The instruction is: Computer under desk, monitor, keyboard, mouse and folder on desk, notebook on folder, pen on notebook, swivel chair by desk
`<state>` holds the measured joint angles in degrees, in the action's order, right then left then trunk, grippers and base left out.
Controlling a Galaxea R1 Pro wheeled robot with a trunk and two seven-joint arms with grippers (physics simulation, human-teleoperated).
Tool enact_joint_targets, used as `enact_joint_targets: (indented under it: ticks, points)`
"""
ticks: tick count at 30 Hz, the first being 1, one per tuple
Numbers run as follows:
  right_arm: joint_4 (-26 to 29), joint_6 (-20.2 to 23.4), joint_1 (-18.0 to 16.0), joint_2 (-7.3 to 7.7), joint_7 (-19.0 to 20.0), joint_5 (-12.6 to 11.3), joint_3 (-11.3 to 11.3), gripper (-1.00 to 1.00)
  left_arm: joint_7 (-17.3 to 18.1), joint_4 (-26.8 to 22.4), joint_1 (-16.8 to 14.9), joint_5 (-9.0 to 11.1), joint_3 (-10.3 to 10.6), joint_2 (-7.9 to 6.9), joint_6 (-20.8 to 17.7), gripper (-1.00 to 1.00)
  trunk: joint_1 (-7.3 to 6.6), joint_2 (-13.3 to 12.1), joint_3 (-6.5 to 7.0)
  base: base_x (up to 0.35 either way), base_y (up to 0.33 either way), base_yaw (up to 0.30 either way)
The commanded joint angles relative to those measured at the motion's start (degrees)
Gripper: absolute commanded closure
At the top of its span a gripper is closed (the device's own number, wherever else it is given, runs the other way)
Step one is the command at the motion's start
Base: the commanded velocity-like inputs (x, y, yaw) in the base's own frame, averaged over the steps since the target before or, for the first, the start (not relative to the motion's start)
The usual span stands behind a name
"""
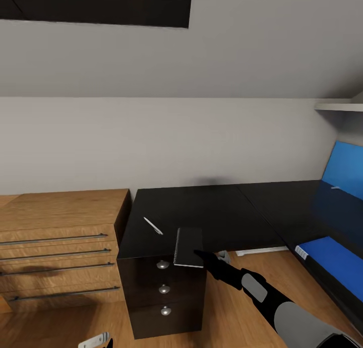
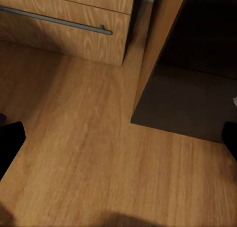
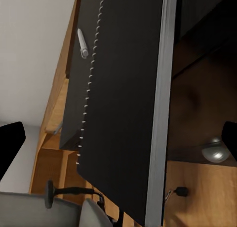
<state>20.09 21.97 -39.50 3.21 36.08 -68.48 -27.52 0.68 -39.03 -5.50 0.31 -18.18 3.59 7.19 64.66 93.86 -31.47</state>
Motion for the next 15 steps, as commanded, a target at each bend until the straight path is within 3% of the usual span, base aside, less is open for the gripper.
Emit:
enact_joint_targets:
  ticks: [1,15]
  points:
    - [0.0,0.27,-0.05,0.05,0.05,-0.52,-0.26,-1.0,0.06,0.01,-0.02,0.03,-0.18,0.06,0.14,-1.0,0.0,0.03,-0.06,0.0,0.001,0.0]
    - [-1.7,0.39,-0.05,0.03,0.05,-0.53,-0.3,-1.0,-0.02,0.01,-0.04,0.04,-0.27,0.01,0.1,-1.0,0.0,0.03,-0.06,0.0,0.0,0.0]
